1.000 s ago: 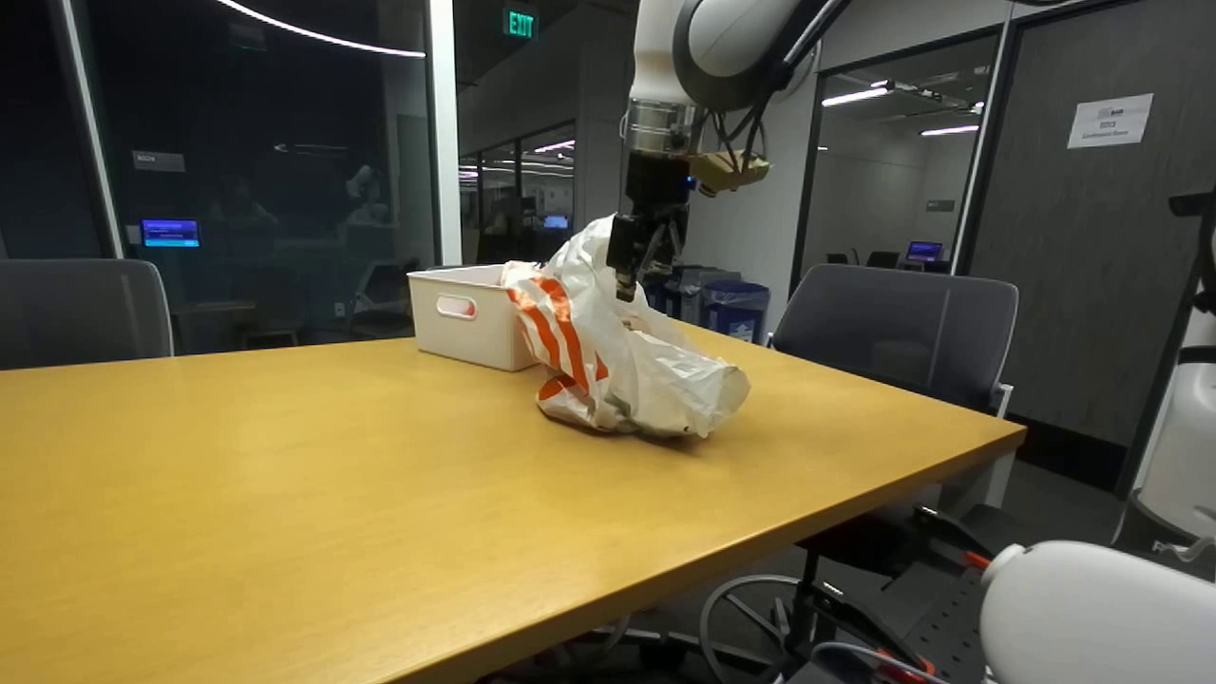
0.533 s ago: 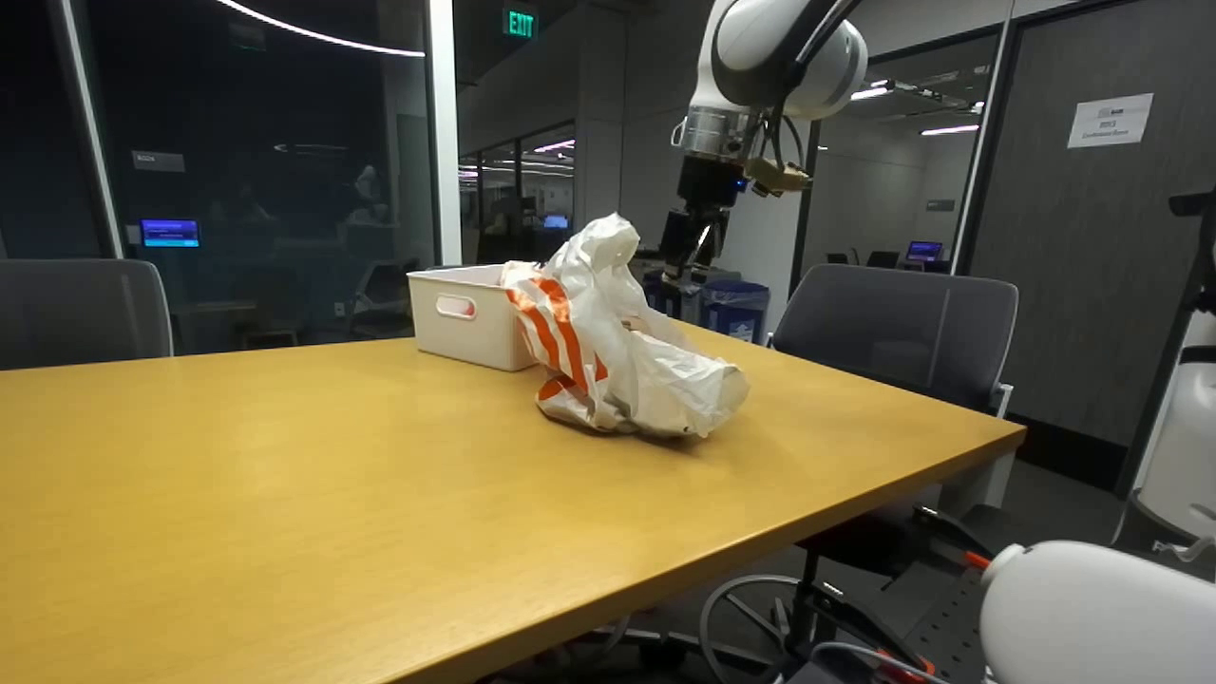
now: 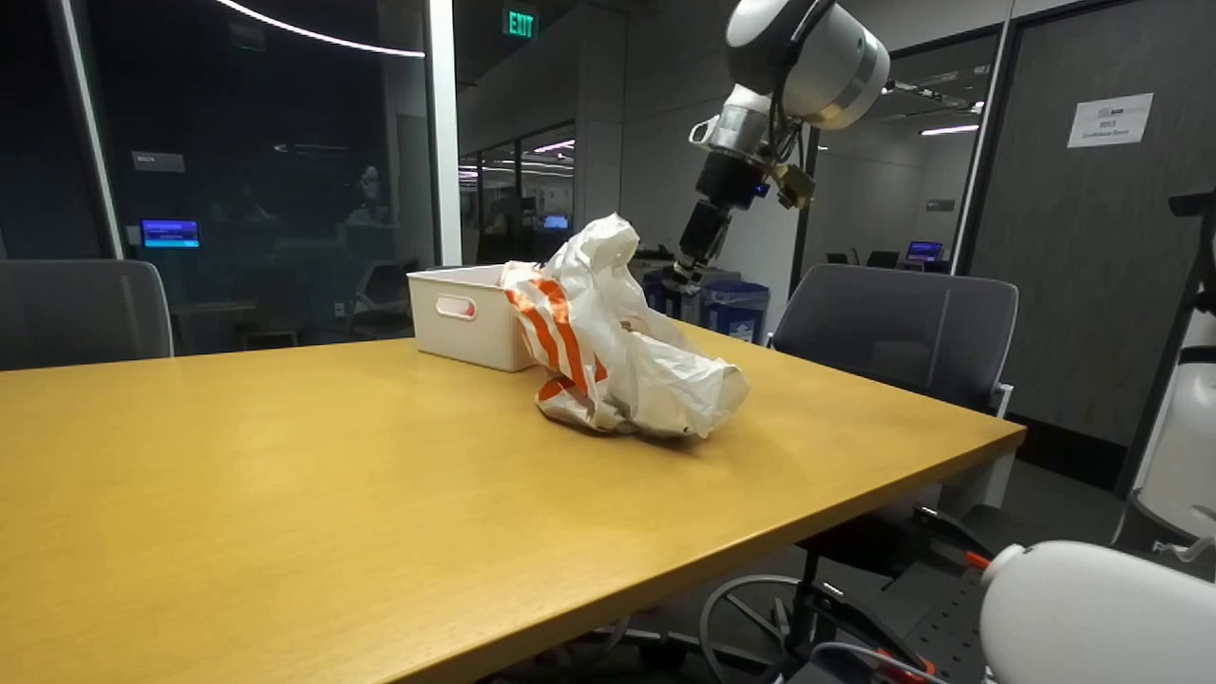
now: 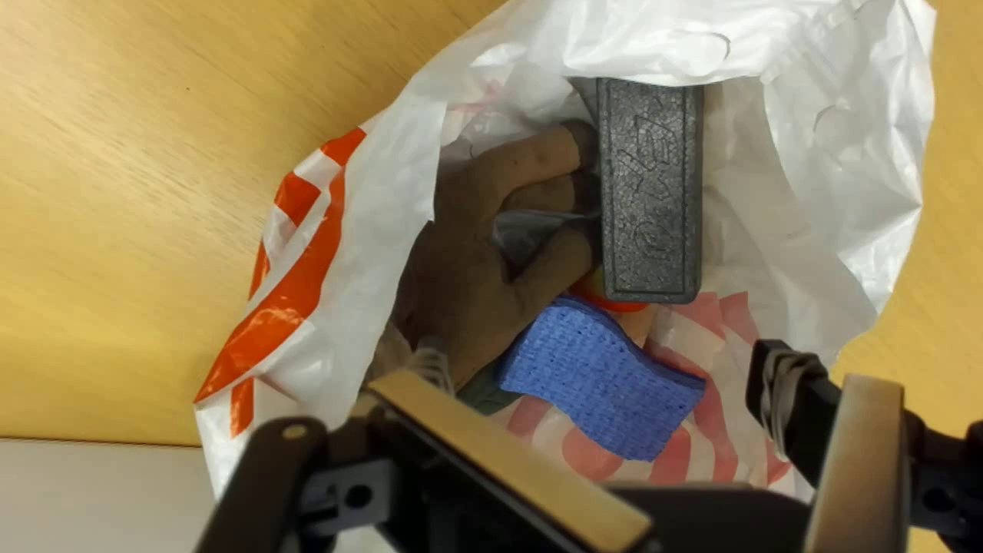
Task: Put the duster, the turnip plush toy, the yellow container, the moose toy and the blue sponge in the plastic
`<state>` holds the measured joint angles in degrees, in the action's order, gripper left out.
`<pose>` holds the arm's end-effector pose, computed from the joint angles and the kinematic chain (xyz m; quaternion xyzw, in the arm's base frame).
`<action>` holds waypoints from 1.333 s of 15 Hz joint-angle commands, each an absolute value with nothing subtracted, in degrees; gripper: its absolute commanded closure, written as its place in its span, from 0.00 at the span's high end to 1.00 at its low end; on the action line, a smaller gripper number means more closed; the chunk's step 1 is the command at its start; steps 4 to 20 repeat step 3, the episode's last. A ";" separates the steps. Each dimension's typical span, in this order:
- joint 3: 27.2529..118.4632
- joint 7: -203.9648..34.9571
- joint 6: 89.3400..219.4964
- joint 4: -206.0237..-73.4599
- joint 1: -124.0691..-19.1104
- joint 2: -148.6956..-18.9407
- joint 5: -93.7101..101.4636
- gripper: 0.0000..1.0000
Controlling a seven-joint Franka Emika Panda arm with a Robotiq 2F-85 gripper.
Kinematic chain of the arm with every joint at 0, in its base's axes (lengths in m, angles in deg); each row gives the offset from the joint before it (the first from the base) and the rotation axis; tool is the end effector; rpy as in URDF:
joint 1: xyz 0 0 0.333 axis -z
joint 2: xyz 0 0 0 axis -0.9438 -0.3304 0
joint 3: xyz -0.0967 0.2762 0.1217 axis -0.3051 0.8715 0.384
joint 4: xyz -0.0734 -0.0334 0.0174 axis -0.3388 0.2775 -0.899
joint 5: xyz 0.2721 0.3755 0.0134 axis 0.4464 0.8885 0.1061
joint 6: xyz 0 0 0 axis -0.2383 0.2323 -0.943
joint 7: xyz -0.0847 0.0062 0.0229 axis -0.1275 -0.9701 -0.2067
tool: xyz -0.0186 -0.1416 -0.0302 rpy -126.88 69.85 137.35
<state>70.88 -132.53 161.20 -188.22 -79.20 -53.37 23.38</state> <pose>0.5389 0.0322 0.3329 -0.9419 -0.2905 -0.1552 0.0659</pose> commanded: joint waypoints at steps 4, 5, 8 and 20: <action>71.44 -132.87 160.81 -188.21 -78.54 -53.59 23.76 1.00; 71.44 -132.87 160.81 -188.21 -78.54 -53.59 23.76 1.00; 71.44 -132.87 160.81 -188.21 -78.54 -53.59 23.76 1.00; 71.44 -132.87 160.81 -188.21 -78.54 -53.59 23.76 1.00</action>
